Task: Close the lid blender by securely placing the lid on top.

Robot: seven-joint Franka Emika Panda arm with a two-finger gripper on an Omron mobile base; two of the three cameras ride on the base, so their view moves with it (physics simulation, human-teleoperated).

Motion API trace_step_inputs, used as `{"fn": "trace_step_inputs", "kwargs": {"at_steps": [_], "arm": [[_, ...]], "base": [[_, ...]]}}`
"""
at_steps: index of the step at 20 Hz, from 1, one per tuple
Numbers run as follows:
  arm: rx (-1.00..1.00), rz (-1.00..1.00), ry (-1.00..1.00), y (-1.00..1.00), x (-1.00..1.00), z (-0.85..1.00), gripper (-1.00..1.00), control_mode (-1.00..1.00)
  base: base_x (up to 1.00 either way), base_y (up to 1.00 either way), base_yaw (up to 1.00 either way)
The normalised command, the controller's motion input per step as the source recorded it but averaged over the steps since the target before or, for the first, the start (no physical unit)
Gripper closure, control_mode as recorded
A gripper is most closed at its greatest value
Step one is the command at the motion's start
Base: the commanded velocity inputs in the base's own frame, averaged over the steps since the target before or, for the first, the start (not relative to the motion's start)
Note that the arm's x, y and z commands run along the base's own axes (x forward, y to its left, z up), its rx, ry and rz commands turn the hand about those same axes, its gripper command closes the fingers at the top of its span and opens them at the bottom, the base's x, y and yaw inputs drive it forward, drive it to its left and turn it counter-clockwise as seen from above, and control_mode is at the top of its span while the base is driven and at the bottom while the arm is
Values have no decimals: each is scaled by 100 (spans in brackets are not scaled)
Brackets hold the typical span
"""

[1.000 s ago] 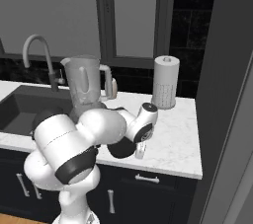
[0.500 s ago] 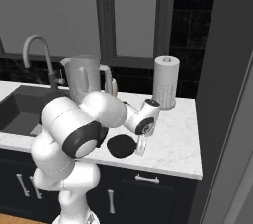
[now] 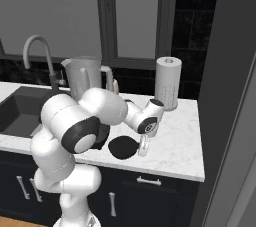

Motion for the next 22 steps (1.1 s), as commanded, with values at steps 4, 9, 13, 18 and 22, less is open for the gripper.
{"fn": "trace_step_inputs", "kwargs": {"at_steps": [4,9,13,18,22], "arm": [[2,0,-5,0,-24,32,100,-100],[0,0,0,0,0,3,100,-100],[0,-4,0,0,-28,35,100,-100],[0,-5,-2,0,-31,60,100,-100],[0,-5,0,3,-19,61,100,-100]], "base": [[0,0,0],[0,0,0],[0,0,0],[0,0,0],[0,0,0]]}}
